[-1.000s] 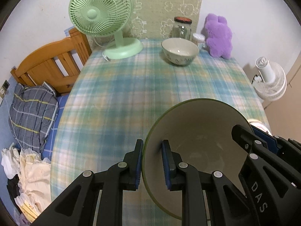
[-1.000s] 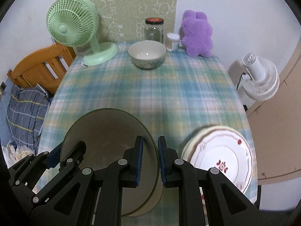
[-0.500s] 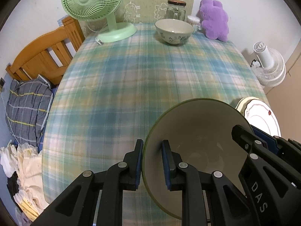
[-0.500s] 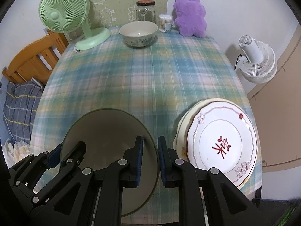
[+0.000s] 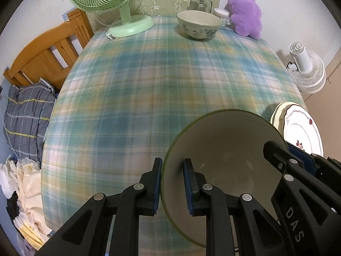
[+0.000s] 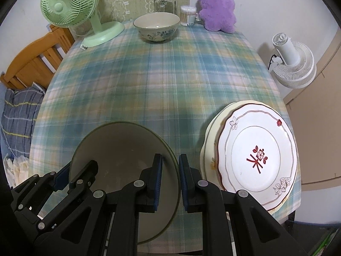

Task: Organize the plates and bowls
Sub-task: 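Lift the held grey-green bowl with both grippers and carry it toward the plate stack, then lower the grey-green bowl beside the plate stack and open both grippers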

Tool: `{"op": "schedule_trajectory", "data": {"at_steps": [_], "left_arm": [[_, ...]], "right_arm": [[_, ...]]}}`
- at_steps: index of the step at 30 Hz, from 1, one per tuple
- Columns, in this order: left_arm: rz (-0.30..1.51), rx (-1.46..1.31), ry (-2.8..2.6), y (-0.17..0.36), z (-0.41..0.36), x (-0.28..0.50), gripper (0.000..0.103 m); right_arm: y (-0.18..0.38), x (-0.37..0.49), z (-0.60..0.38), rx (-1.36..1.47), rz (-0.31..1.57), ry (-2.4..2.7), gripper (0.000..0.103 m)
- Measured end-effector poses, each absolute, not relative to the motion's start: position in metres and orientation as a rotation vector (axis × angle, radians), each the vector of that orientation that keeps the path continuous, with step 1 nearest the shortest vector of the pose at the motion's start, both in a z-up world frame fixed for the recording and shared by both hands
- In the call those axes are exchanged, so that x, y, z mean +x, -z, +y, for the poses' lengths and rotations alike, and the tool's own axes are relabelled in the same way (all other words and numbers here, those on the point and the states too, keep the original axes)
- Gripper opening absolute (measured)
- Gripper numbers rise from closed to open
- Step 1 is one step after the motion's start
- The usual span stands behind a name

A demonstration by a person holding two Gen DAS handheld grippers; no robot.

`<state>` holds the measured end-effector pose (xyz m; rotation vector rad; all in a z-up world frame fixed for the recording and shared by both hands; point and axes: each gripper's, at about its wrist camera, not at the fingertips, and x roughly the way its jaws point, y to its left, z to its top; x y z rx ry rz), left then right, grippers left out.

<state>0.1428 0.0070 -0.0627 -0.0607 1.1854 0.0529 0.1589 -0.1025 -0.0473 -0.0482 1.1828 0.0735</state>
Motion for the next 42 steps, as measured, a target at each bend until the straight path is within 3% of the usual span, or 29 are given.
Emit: {"op": "schedule_trajectory", "data": {"at_steps": [20, 28, 31, 32, 35, 37, 39, 42], "left_arm": [[1.179, -0.039, -0.018, 0.072, 0.008, 0.147, 0.019], [1.185, 0.016, 0.000, 0.076, 0.000, 0.144, 0.039], [1.174, 0.027, 0.029, 0.073, -0.003, 0.140, 0.051], [1.170, 0.030, 0.036, 0.072, -0.003, 0.138, 0.060], [1.156, 0.034, 0.059, 0.067, -0.004, 0.136, 0.072], [1.147, 0.033, 0.076, 0.062, -0.005, 0.135, 0.076], [1.132, 0.034, 0.086, 0.056, -0.006, 0.135, 0.082], [1.116, 0.023, 0.095, 0.047, -0.005, 0.137, 0.085]], "right_arm": [[0.054, 0.164, -0.095, -0.100, 1.182, -0.044, 0.019], [0.062, 0.158, -0.104, -0.035, 1.159, -0.042, 0.019], [0.064, 0.155, -0.107, -0.018, 1.147, -0.048, 0.020], [0.065, 0.154, -0.107, -0.010, 1.146, -0.049, 0.021], [0.066, 0.151, -0.111, 0.037, 1.158, -0.072, 0.035], [0.063, 0.148, -0.114, 0.067, 1.159, -0.073, 0.057], [0.057, 0.145, -0.117, 0.075, 1.143, -0.061, 0.063], [0.047, 0.143, -0.118, 0.067, 1.124, -0.062, 0.064]]}}
